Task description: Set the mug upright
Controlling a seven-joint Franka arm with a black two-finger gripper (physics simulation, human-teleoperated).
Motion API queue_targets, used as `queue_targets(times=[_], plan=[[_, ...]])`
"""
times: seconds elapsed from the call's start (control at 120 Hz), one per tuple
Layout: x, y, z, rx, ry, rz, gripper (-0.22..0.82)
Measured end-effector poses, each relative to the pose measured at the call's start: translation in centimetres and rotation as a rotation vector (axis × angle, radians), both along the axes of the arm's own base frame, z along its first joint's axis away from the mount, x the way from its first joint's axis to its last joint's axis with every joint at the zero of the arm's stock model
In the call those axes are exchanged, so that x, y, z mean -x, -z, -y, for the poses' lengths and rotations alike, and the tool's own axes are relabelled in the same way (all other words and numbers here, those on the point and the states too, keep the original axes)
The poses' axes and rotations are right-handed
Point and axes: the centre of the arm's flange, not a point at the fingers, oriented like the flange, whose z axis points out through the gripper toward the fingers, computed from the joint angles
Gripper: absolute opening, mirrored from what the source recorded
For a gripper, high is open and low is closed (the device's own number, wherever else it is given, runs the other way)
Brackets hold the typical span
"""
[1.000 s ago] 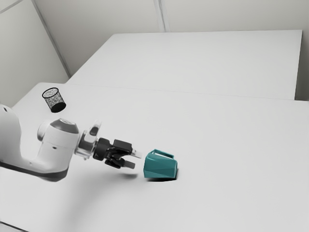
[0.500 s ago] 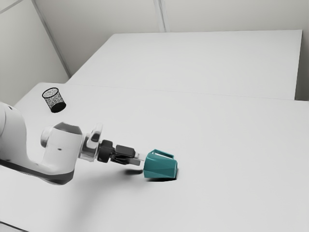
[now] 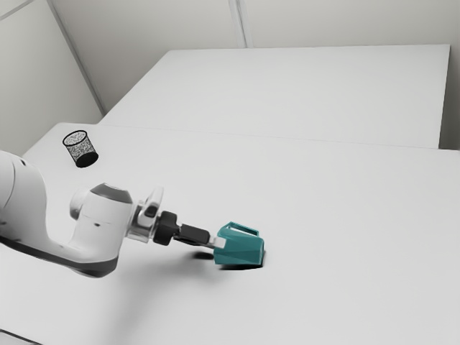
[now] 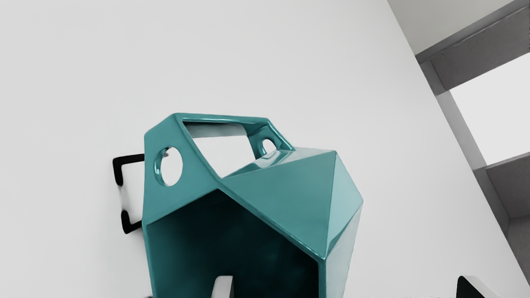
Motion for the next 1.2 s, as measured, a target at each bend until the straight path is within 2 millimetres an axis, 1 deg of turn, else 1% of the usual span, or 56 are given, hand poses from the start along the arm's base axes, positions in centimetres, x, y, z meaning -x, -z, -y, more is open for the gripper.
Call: queue_targets(times=[0.192,0.558,0.7,0.833,1.2], plan=[[0.1,0.0,1.3,0.000,0.030,0.020,0.59],[0.4,0.4,3.0,0.002,0.067,0.033,0.59],[0.5,0.5,3.4,0.003,0.073,0.036,0.57],[0.5,0.5,3.6,0.006,0.075,0.041,0.47],[0.3,0.2,3.5,0.007,0.073,0.055,0.11]])
